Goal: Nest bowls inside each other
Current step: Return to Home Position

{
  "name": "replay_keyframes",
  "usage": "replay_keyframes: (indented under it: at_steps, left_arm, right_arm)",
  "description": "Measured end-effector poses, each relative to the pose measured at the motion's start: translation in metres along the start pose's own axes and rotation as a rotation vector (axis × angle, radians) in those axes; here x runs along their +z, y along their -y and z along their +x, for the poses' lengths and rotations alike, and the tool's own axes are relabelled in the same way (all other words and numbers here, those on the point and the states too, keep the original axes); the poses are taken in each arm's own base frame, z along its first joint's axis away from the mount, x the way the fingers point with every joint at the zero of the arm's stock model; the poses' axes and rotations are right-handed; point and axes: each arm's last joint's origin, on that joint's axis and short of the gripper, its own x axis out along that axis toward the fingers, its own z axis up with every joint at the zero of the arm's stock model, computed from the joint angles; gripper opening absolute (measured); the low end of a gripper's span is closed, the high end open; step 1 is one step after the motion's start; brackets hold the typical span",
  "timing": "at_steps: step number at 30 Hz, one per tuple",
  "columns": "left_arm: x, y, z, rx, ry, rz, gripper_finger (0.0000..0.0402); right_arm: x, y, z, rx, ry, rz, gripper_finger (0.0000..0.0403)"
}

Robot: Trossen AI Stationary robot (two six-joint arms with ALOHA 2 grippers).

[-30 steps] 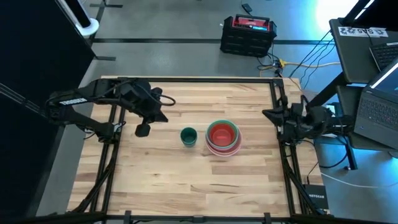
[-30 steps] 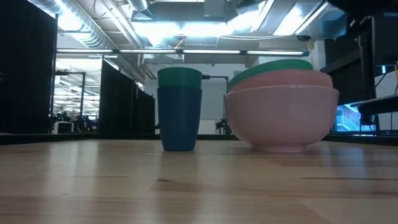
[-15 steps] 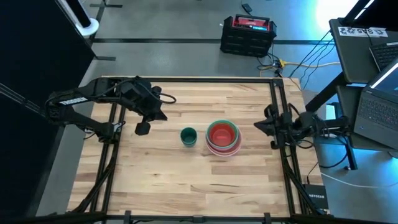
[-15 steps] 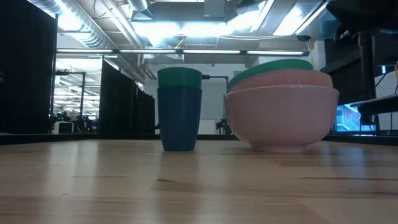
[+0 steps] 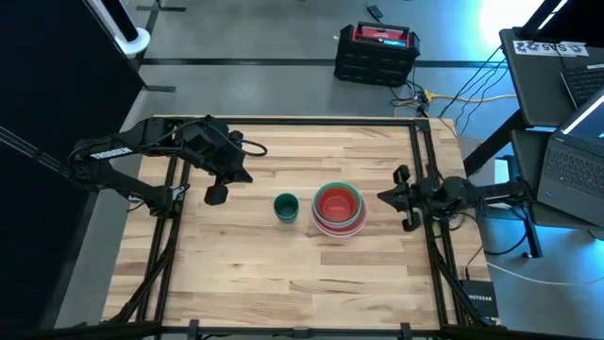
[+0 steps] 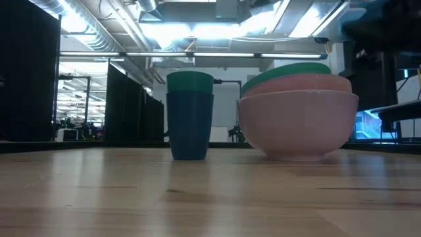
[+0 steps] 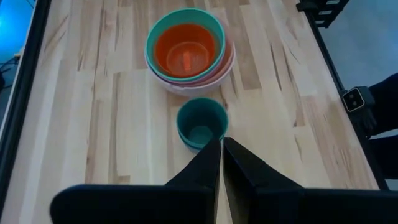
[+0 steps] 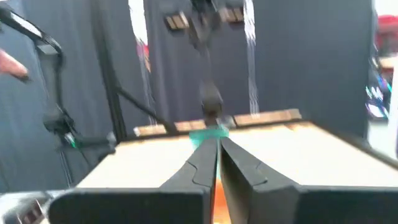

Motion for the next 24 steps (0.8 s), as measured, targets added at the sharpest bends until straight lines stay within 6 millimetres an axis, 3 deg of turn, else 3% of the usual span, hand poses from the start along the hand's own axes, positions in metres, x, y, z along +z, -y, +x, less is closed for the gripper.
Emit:
replay_keyframes:
  at_steps: [15, 24]
  left_arm:
    - [0.002, 0.000, 0.000, 0.005, 0.038, -0.044, 0.0000]
    - [-0.006, -0.001, 0.010, 0.011, 0.097, -0.066, 0.0000]
  right_arm:
    - [-0.009, 0.023, -0.001, -0.136, -0.093, 0.016, 0.0003]
    - [-0.011, 0.026, 0.001, -0.191, -0.115, 0.061, 0.0003]
